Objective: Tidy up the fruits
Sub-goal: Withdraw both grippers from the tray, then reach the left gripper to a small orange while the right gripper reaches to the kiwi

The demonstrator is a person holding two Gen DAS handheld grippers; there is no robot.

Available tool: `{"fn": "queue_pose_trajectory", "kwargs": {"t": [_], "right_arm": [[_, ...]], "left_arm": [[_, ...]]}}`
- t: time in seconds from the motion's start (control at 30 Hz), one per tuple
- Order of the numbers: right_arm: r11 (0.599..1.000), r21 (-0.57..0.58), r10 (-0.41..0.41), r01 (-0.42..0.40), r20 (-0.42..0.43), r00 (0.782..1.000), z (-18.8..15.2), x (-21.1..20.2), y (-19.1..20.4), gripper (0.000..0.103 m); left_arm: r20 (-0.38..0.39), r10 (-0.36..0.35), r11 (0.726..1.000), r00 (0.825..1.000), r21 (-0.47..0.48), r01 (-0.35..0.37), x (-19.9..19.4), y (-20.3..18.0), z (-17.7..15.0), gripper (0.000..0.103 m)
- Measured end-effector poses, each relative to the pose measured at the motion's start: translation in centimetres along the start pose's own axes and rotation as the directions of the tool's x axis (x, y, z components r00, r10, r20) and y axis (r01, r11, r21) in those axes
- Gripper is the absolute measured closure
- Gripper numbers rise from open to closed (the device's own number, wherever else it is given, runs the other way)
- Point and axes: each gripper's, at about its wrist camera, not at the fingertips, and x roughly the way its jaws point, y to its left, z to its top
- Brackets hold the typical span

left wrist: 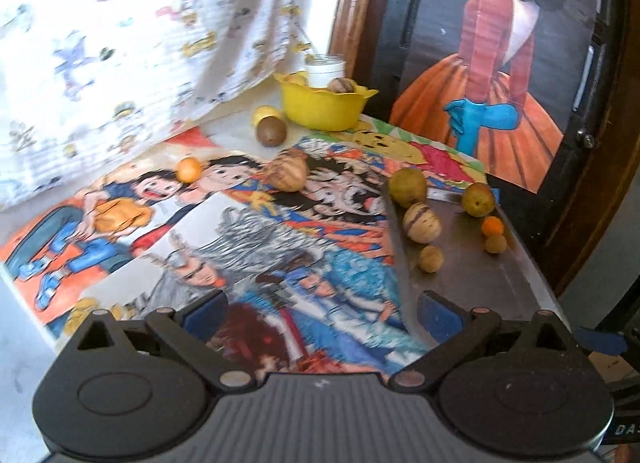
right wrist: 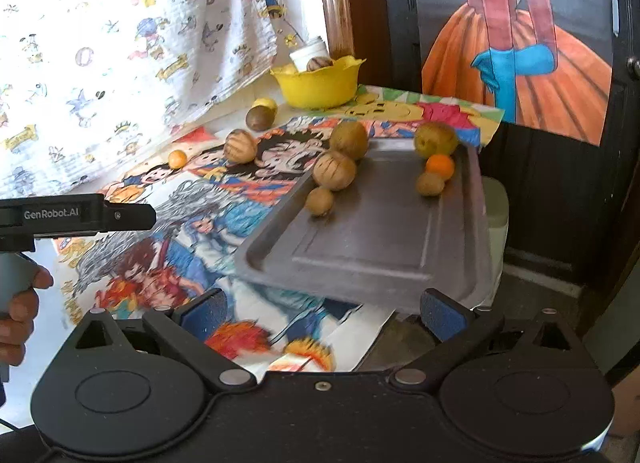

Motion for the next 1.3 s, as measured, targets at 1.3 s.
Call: {"fn": "queue_pose_trajectory", "kwargs": {"t": [1.3], "right_arm": [[0.972, -0.145, 0.186, -0.186, -0.013, 0.982, 6.1, 8.0, 9.0, 0.001]], "left_arm": [[-0.015, 0.163, 0.984, 0.987, -0.075, -0.163, 7.6, 13.7, 4.5, 0.000]]}}
